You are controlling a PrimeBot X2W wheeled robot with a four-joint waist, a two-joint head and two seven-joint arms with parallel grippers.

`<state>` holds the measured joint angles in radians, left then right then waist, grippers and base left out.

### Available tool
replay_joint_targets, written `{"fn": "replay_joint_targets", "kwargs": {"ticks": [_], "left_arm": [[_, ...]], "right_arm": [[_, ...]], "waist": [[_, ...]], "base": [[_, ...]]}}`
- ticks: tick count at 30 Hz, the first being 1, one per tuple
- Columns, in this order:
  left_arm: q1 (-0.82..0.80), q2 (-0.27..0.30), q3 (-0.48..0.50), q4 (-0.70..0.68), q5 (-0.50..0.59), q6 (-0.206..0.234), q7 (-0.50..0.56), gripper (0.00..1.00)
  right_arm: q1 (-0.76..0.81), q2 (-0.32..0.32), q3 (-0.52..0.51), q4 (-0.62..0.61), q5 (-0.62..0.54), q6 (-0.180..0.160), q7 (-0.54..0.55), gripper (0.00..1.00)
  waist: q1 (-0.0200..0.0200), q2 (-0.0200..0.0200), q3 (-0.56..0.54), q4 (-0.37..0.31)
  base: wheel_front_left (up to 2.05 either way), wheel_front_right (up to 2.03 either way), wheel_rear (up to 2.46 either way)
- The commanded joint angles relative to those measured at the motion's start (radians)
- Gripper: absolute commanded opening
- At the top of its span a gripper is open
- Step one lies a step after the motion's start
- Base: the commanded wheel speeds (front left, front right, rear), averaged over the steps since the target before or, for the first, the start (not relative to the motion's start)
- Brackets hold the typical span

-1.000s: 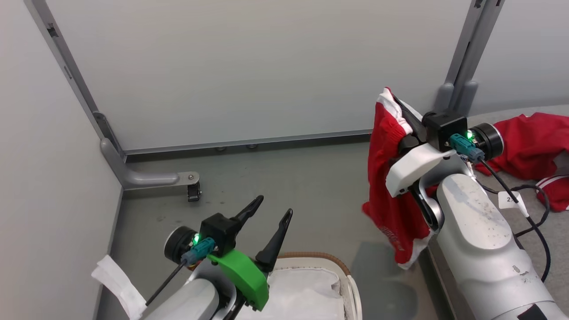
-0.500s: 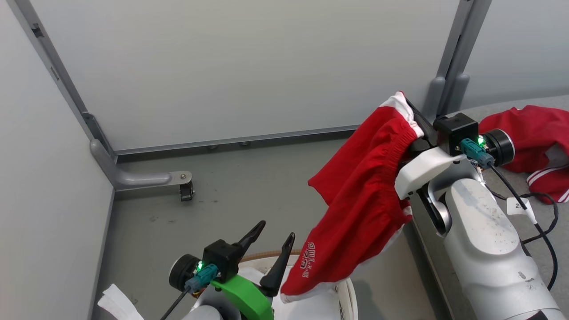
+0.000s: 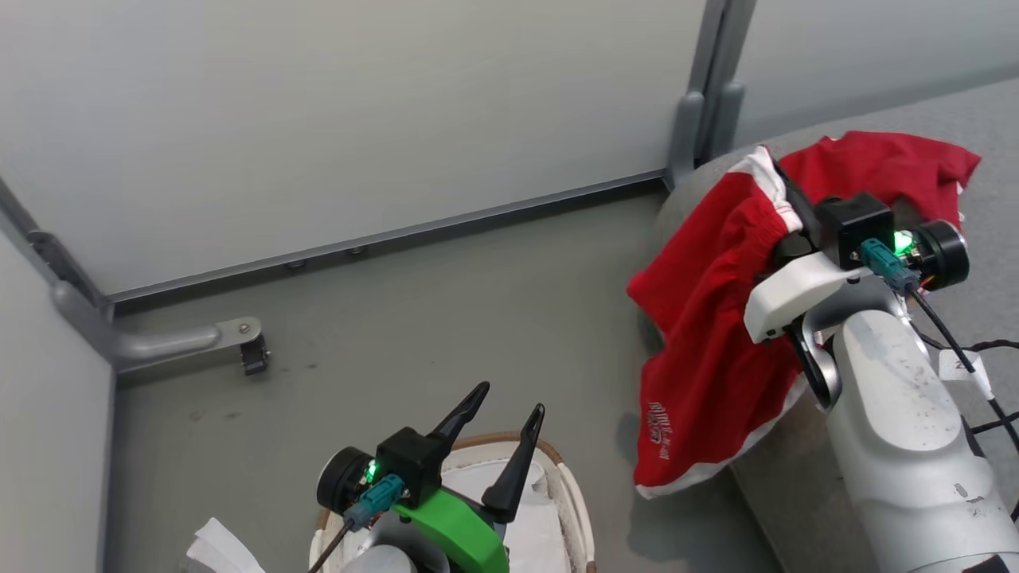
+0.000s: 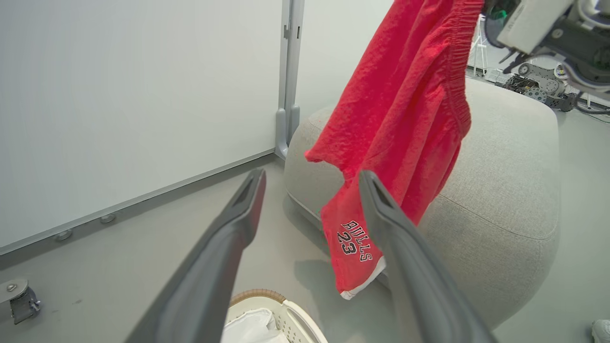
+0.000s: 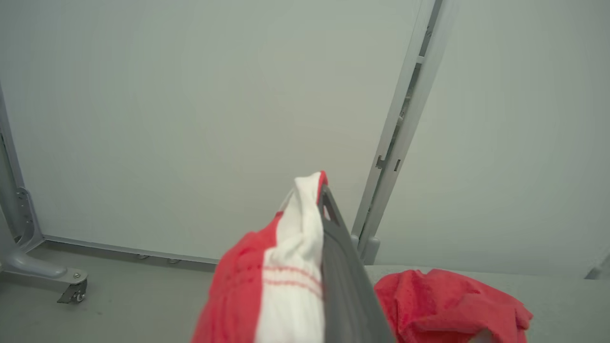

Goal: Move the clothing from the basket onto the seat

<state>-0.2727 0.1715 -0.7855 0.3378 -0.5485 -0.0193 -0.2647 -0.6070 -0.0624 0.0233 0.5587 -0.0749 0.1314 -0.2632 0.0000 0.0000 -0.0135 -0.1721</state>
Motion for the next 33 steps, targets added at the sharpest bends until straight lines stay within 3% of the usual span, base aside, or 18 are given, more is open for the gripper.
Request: {"fn": "replay_joint_targets", "kwargs": {"ticks": [1,10,14,23,33], "left_arm": [[0.007,-0.003,0.008,0.001,0.014,-0.007,0.001,1.00],[-0.022,-0.033,0.036,0.013,0.076,-0.044,0.001,1.00],[-0.024,-0.038,0.046,0.016,0.095,-0.052,0.001,1.00],[-0.041,-0.039,0.054,0.023,0.121,-0.069,0.001,1.00],[-0.080,-0.015,0.078,0.013,0.145,-0.073,0.001,1.00]], "right_arm": [[0.008,-0.011,-0.010,-0.006,-0.010,-0.001,-0.002,0.00],[0.015,-0.033,-0.049,-0.030,-0.019,-0.001,-0.002,0.00],[0.021,-0.035,-0.052,-0.037,-0.011,-0.001,-0.002,0.00],[-0.062,-0.066,-0.029,-0.020,-0.003,-0.001,-0.003,0.00],[-0.376,-0.211,-0.033,0.031,0.004,-0.001,0.037,0.00]], "waist": [[0.0000,0.0000,0.047,-0.091],[0.0000,0.0000,0.108,-0.210],[0.0000,0.0000,0.125,-0.222],[0.0000,0.0000,0.175,-0.185],[0.0000,0.0000,0.265,-0.090]], "base": [[0.00,0.00,0.00],[0.00,0.00,0.00],[0.00,0.00,0.00],[0.00,0.00,0.00],[0.00,0.00,0.00]]}}
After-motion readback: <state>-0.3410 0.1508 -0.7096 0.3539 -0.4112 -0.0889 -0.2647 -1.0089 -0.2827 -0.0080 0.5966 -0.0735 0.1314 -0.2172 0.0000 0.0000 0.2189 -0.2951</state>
